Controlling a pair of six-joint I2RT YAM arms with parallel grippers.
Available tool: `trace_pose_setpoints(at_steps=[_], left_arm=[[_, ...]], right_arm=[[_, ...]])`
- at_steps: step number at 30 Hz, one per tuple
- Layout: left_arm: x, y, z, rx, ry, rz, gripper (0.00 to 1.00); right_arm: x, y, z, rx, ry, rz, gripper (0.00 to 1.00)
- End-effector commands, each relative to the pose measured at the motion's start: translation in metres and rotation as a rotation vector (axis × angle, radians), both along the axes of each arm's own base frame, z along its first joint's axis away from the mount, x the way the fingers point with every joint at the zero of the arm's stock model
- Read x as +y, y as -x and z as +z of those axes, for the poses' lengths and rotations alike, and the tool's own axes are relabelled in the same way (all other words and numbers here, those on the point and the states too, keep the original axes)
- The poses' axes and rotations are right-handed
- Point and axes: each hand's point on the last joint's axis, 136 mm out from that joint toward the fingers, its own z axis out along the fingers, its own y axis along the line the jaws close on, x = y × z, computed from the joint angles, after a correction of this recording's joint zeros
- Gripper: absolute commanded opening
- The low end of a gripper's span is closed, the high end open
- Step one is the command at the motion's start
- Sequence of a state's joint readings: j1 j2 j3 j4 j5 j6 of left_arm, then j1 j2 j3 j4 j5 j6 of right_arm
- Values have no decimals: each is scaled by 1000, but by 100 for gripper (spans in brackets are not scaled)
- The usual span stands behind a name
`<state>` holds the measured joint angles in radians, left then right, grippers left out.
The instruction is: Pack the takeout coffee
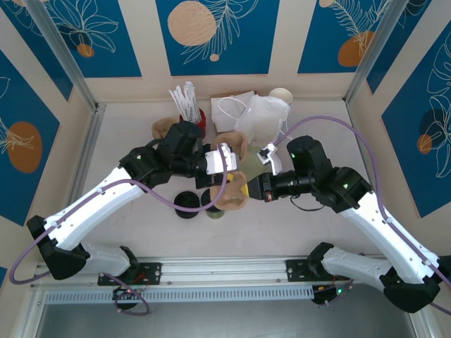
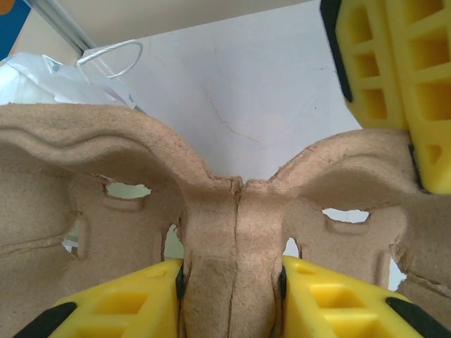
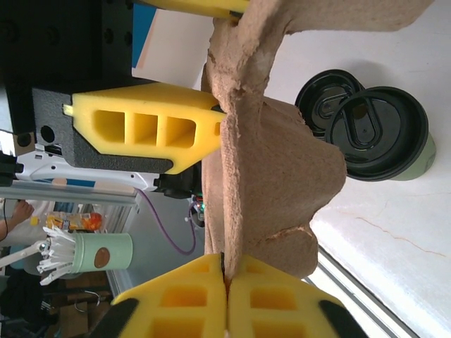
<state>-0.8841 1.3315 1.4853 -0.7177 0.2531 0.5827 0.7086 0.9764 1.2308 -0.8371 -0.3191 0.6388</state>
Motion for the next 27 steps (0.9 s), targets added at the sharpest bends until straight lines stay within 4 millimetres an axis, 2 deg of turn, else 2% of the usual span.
trace_pose_setpoints(at_steps=[1, 4, 7, 10, 15, 17, 22, 27], left_arm=[[2, 2, 19, -35, 38, 11, 35], [3, -1, 20, -38, 42, 29, 35], [3, -3, 26, -56, 67, 47, 35], [3, -4, 34, -72, 102, 56, 35], [2, -7, 49, -83, 140, 73, 36], [0, -10, 55, -87, 150, 86, 36], [-7, -22, 63, -79, 161, 120, 36], [-16, -28, 70, -62, 187, 135, 36]], right_arm=[[-12, 7, 4, -6, 9, -18, 21], [-23, 4, 11, -42, 20, -59, 38], [-43, -4, 21, -98, 42, -148, 47], [-68, -21, 32, -153, 70, -292, 52], [-111, -67, 34, -189, 204, -567, 55], [-121, -86, 34, -187, 248, -627, 56], [-133, -134, 34, -179, 303, -698, 58], [-140, -178, 18, -115, 333, -729, 58]])
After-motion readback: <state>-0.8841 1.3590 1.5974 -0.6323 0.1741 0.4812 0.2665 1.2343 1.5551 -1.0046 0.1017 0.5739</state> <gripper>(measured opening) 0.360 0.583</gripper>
